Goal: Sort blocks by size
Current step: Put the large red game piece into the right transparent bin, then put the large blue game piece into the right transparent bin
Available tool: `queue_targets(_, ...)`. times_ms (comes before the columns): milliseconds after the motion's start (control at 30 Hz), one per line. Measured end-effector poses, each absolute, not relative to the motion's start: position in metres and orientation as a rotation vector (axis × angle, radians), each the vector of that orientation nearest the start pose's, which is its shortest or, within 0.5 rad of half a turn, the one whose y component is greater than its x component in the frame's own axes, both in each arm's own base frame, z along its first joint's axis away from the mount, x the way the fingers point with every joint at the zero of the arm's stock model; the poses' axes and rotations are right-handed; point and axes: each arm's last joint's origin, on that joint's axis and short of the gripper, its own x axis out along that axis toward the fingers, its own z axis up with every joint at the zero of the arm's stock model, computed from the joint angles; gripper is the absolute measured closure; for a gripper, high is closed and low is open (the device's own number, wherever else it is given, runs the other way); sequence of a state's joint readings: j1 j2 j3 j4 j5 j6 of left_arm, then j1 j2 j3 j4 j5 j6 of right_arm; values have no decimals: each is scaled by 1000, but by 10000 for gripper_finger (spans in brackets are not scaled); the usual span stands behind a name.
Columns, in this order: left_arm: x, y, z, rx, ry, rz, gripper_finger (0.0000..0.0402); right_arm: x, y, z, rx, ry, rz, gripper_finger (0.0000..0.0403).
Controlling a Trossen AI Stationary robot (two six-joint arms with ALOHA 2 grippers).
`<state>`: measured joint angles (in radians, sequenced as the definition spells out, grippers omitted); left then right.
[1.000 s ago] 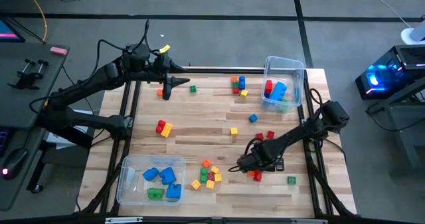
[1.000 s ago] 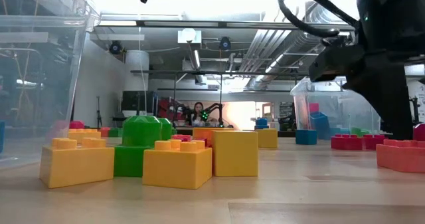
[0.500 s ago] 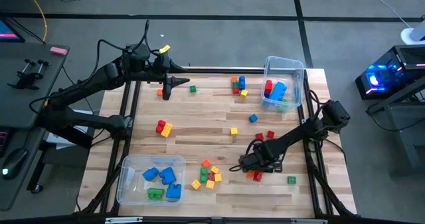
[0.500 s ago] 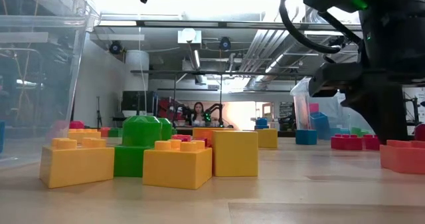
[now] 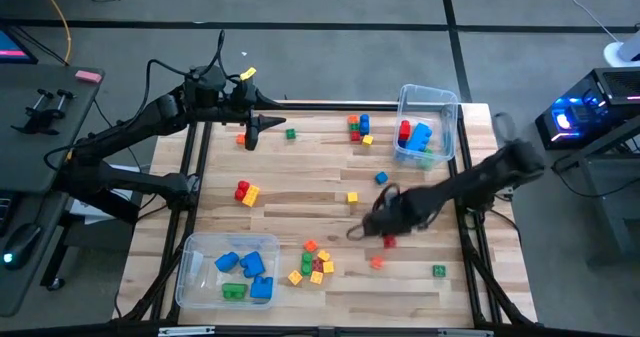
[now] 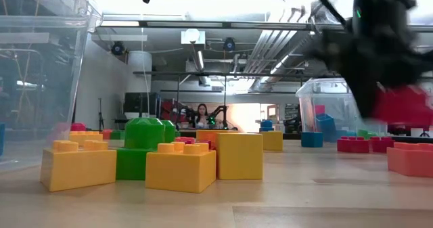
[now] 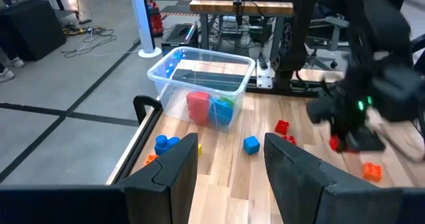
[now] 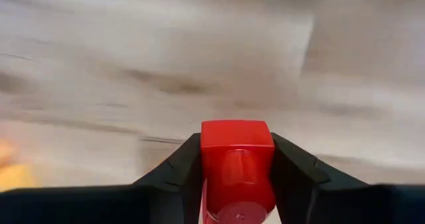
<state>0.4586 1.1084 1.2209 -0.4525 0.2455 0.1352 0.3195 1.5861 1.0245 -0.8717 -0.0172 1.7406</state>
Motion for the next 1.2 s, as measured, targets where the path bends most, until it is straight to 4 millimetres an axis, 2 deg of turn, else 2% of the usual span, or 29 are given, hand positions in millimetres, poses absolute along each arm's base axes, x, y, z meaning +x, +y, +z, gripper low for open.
queue_targets(67, 210, 96, 394, 12, 336, 189, 241, 256, 63, 218, 1139, 1111, -964, 274)
queue_targets(133, 211, 96, 393, -4, 342, 191, 241, 249, 37, 248, 1092, 935, -959, 274)
queue_targets(233, 215, 98, 390, -38, 352, 195, 241, 227, -3, 289, 1019, 685, -983, 274)
queue_targets(333, 220, 101, 383, -90, 391, 199, 241, 198, -39, 317, 960, 491, -1064, 274)
queue_targets(400, 224, 103, 377, -131, 420, 204, 241, 177, -58, 329, 928, 399, -1145, 274)
queue_targets(533, 236, 106, 364, -229, 478, 211, 241, 148, -88, 337, 888, 320, -1319, 274)
queue_targets(633, 245, 107, 356, -280, 508, 209, 241, 137, -105, 337, 864, 309, -1414, 271)
queue_targets(767, 251, 104, 350, -328, 534, 180, 241, 136, -124, 330, 848, 406, -1419, 212)
queue_targets(833, 250, 100, 353, -353, 520, 111, 241, 138, -132, 325, 836, 461, -1415, 180)
queue_targets(967, 234, 94, 371, -355, 440, 26, 241, 144, -144, 325, 833, 425, -1388, 149)
queue_targets(1100, 204, 89, 394, -298, 337, 104, 241, 158, -157, 341, 854, 184, -1251, 145)
queue_targets(1200, 185, 86, 408, -223, 265, 205, 241, 176, -170, 340, 877, 112, -1159, 144)
